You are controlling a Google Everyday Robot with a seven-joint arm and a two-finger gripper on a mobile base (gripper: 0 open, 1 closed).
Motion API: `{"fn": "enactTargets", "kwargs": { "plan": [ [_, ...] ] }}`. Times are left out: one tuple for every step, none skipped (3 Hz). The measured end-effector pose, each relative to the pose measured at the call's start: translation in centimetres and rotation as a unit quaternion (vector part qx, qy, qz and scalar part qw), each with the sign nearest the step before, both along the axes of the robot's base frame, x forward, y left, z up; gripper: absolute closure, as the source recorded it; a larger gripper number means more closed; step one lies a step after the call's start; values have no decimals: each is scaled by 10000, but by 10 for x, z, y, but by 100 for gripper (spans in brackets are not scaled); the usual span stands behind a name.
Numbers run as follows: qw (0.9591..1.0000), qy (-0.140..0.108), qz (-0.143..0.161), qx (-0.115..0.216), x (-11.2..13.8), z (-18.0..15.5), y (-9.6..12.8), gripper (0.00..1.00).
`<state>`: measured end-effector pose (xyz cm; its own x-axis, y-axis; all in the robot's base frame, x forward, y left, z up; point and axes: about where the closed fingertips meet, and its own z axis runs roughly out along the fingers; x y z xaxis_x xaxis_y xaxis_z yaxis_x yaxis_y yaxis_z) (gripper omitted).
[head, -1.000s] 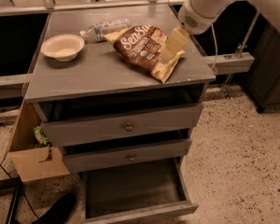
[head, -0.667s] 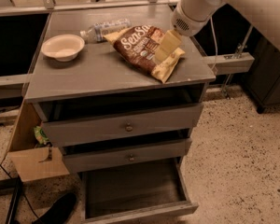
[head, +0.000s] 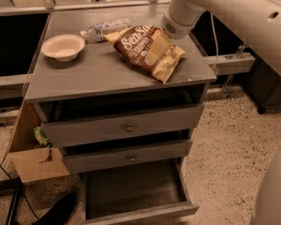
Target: Place brown chip bag into bottom drawer
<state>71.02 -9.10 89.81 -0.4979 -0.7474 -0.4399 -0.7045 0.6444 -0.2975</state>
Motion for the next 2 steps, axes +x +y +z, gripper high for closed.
{"fn": "enactTargets", "kwargs": {
  "plan": [
    [9999,106,-43,87,8,-13,10,0],
    [9996,208,-34,206,13,-23,18,0]
  ]
}}
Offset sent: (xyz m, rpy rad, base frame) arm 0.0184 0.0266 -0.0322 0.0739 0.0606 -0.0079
